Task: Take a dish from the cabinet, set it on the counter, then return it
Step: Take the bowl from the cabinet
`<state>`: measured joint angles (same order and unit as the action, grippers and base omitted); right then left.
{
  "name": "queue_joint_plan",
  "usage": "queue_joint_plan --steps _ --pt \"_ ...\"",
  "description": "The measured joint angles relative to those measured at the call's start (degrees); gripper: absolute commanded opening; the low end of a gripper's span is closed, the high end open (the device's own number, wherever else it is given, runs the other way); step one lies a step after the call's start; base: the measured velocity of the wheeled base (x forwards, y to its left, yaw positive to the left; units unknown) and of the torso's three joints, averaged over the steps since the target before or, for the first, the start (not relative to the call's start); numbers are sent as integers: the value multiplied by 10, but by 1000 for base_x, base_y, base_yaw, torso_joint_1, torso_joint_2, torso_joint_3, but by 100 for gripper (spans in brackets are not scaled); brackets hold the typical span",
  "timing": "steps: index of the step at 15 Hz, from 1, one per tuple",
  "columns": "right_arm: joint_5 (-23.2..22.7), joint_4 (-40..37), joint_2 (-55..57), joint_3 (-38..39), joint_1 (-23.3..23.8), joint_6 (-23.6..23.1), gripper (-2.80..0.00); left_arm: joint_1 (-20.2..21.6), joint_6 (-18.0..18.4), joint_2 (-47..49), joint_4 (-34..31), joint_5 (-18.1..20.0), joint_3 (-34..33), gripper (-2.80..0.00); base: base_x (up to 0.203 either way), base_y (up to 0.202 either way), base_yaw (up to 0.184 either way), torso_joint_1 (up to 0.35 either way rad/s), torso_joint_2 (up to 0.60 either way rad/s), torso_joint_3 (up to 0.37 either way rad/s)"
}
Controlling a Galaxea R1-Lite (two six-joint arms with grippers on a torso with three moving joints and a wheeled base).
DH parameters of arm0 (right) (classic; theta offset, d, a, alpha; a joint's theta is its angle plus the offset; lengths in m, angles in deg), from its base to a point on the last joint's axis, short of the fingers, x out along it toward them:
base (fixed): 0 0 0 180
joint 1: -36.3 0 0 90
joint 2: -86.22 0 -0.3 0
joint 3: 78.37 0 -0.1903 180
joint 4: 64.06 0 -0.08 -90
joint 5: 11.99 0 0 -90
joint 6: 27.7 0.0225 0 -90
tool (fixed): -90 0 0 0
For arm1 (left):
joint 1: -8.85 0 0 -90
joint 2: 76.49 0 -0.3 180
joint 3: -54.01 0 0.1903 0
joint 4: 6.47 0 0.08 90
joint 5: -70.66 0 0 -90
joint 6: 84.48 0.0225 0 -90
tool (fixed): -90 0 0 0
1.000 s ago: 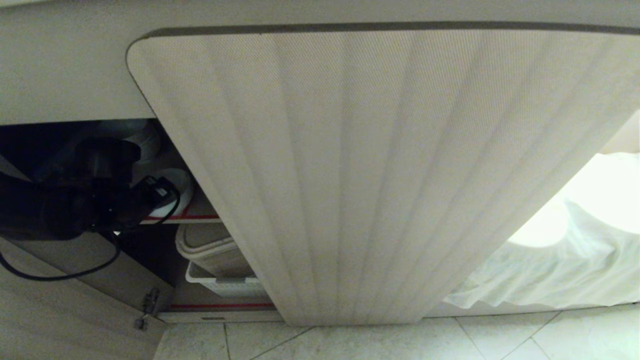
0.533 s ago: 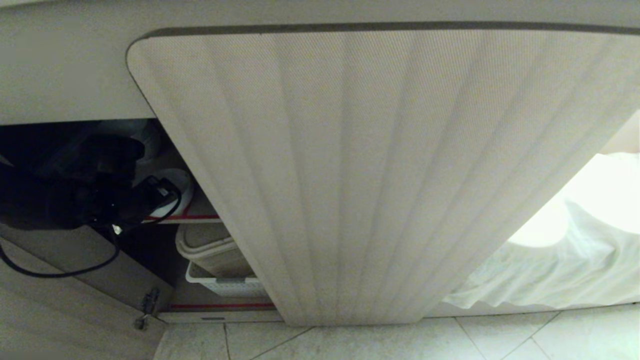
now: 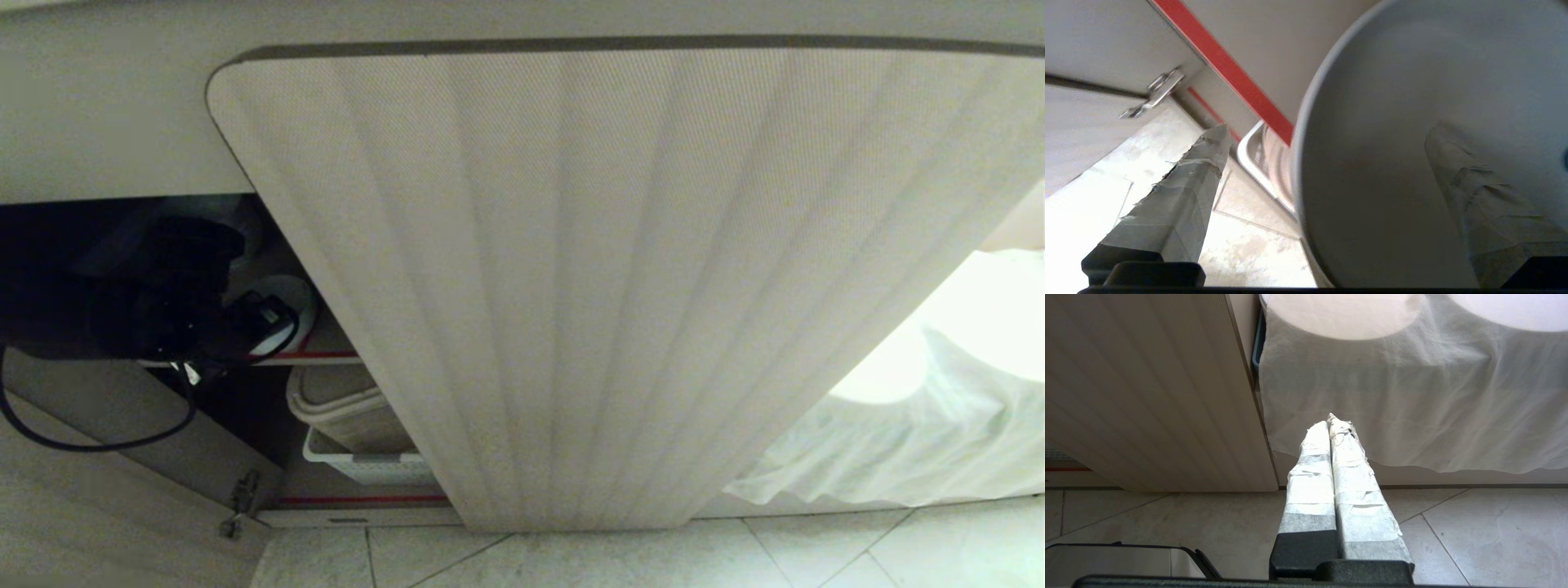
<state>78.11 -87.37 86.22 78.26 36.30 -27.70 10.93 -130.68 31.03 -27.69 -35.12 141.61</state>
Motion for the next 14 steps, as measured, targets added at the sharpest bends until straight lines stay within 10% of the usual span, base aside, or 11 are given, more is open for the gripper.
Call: queue_joint_plan --steps 14 --pt "0 0 0 0 0 0 -280 -3 -8 2 -110 2 75 0 0 0 0 0 0 0"
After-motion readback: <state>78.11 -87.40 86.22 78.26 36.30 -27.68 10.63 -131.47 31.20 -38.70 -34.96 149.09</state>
